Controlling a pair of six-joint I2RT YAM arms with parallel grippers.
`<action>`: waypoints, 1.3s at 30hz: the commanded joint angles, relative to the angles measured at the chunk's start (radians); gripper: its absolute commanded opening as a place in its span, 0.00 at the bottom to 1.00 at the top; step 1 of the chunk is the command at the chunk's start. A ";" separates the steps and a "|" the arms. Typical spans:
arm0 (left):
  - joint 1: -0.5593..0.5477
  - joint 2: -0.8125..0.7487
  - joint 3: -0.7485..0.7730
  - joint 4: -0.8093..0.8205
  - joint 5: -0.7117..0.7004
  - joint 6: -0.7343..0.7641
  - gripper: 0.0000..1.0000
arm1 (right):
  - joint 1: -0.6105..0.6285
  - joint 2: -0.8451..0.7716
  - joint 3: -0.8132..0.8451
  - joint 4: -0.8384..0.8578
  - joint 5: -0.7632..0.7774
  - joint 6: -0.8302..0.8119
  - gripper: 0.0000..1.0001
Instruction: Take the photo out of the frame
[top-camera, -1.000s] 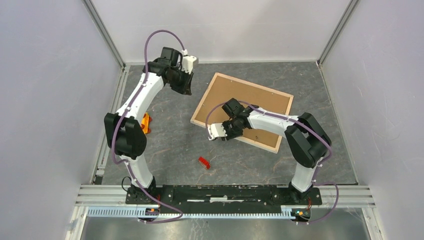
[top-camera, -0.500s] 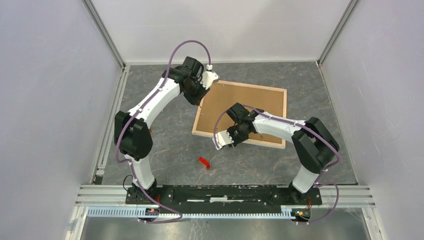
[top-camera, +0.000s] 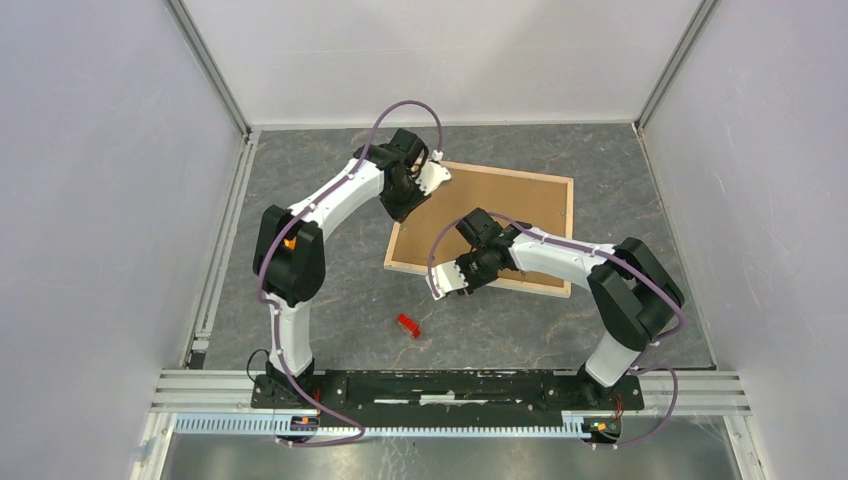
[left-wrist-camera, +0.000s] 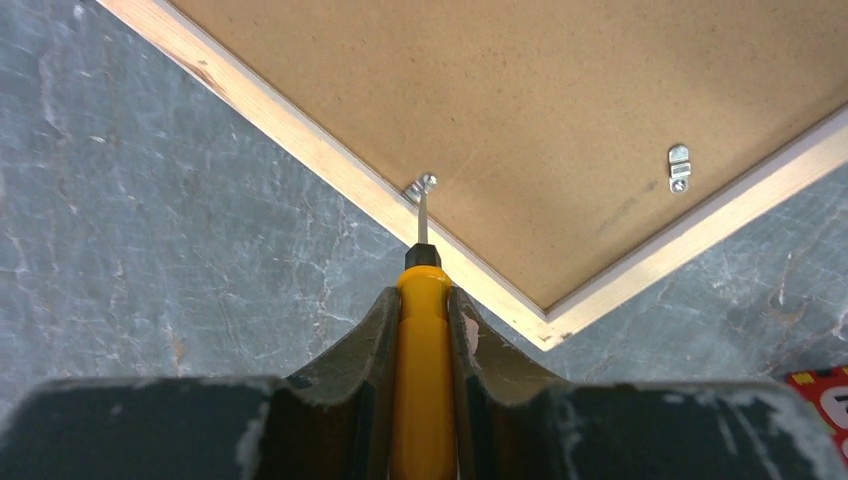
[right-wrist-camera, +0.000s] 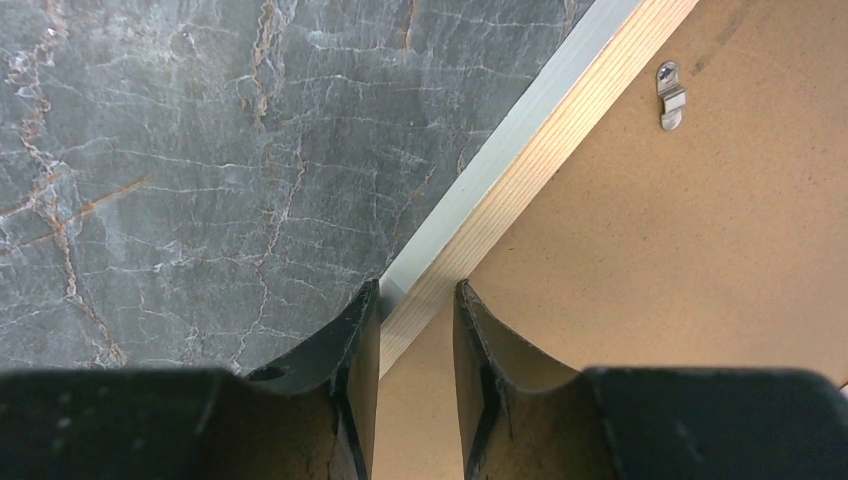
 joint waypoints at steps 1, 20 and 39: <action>-0.006 0.014 0.064 0.053 -0.037 0.047 0.02 | 0.008 0.011 -0.045 -0.123 -0.023 -0.010 0.27; -0.008 -0.019 -0.011 0.012 -0.045 0.110 0.02 | 0.008 0.025 -0.030 -0.114 -0.023 0.017 0.27; -0.034 -0.069 -0.087 -0.034 0.045 0.067 0.02 | 0.007 0.038 -0.012 -0.109 -0.026 0.032 0.27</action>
